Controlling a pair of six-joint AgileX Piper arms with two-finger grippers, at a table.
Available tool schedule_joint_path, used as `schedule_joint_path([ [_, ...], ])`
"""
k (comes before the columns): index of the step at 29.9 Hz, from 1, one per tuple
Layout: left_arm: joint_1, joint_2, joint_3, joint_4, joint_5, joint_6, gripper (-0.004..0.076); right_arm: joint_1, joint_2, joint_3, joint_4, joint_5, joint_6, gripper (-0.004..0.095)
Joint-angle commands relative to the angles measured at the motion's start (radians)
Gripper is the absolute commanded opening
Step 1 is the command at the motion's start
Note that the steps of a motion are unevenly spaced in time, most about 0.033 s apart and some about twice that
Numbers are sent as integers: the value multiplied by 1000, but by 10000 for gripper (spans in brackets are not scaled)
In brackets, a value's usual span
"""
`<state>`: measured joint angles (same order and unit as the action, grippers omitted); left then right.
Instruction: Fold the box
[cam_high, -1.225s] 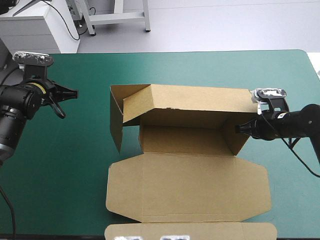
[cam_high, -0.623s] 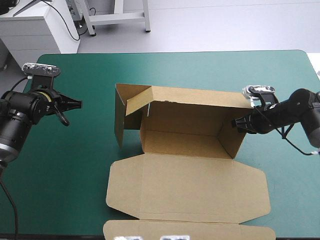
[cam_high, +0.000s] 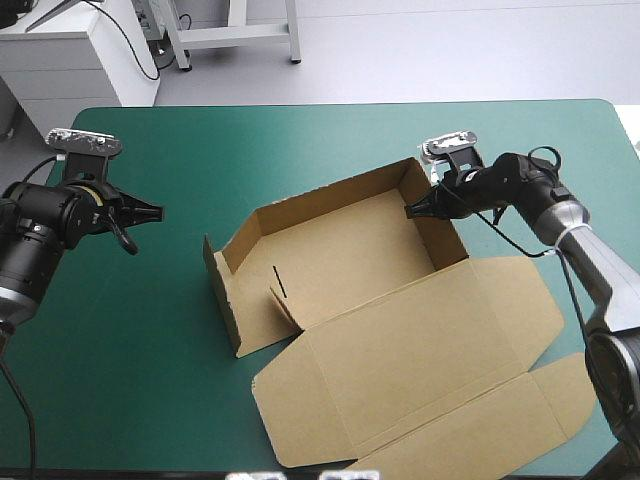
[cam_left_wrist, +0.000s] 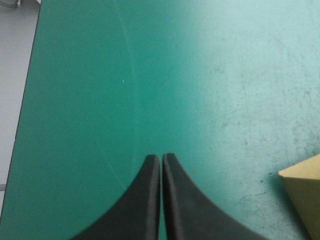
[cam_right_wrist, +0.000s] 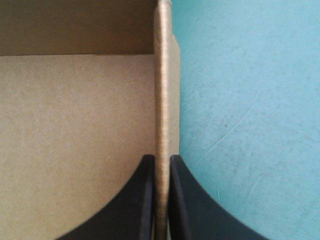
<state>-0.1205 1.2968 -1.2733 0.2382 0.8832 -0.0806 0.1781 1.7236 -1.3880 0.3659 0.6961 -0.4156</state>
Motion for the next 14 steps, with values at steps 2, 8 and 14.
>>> schedule_joint_path([
  [2, 2, -31, -27, 0, -37, -1, 0, 11, -9, -21, -9, -12, 57, 175],
  [8, 2, -29, -27, -50, -37, 5, 0, 11, 5, -21, -42, -14, 56, 363],
  [14, 2, -29, -27, -67, -30, 5, 0, 11, -23, -79, -58, 51, 56, 379],
])
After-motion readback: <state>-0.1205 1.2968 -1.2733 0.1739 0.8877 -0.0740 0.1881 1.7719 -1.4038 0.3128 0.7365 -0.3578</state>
